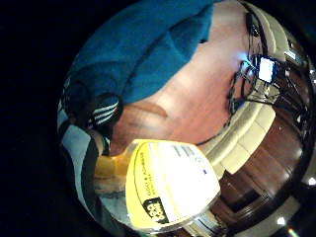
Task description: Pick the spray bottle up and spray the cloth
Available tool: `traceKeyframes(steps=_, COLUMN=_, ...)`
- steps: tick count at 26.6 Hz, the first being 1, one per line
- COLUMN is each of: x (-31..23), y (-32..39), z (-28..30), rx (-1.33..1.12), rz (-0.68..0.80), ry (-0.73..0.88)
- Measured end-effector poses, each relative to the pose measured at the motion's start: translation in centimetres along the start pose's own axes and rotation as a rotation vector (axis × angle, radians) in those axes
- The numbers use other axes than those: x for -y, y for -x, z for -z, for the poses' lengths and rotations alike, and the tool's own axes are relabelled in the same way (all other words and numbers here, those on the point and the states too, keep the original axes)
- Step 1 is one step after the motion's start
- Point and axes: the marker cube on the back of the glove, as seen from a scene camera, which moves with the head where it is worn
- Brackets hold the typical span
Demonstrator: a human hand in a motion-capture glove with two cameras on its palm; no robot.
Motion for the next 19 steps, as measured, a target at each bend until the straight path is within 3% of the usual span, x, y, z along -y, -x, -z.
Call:
traceKeyframes(steps=12, x=-5.0, y=-4.5, z=10.5, rx=0.412, rz=-0.01, ry=-0.328)
traceKeyframes(steps=19, x=-7.3, y=-5.3, z=12.5, rx=0.794, rz=0.06, ry=-0.534)
